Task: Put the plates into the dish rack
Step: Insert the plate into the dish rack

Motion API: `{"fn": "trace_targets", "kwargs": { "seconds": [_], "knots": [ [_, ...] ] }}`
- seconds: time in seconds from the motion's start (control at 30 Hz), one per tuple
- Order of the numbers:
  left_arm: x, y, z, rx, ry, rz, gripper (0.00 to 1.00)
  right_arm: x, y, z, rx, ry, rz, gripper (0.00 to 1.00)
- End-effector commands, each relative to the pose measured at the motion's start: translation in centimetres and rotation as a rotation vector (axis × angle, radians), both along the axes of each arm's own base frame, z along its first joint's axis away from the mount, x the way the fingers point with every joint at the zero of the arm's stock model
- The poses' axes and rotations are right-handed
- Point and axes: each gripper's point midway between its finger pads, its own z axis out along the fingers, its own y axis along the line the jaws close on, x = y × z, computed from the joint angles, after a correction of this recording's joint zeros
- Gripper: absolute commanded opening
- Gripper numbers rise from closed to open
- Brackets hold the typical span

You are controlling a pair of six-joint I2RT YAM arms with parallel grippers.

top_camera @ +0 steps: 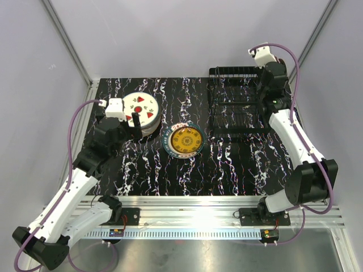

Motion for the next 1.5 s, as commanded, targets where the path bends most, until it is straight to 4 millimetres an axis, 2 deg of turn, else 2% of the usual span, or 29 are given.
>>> {"fn": "trace_targets", "kwargs": {
  "seconds": [0.0,0.23,0.47,0.83,1.47],
  "knots": [
    [0.4,-0.6,1.5,-0.034,-0.051,-0.012,0.99,-0.4,-0.8,2.9,-0.007,-0.103,-0.038,0.0],
    [0.4,-0.7,1.5,-0.037,-0.052,-0.017,0.99,-0.6,-1.1,3.3,-0.014,-0.102,-0.047,0.0],
    [0.4,-0.7,1.4,-0.033,-0.05,-0.017,0.99,0.0,-0.9,1.3,-0.004,-0.063,-0.036,0.0],
    [0.4,-0.8,1.5,-0.033,-0.053,-0.019,0.99,0.5,-1.0,-0.6,0.002,-0.033,-0.031,0.0],
    [0.3,-0.8,1.4,-0.029,-0.051,-0.021,0.99,0.6,-1.6,-2.5,0.036,-0.009,-0.042,0.0]
  ]
}}
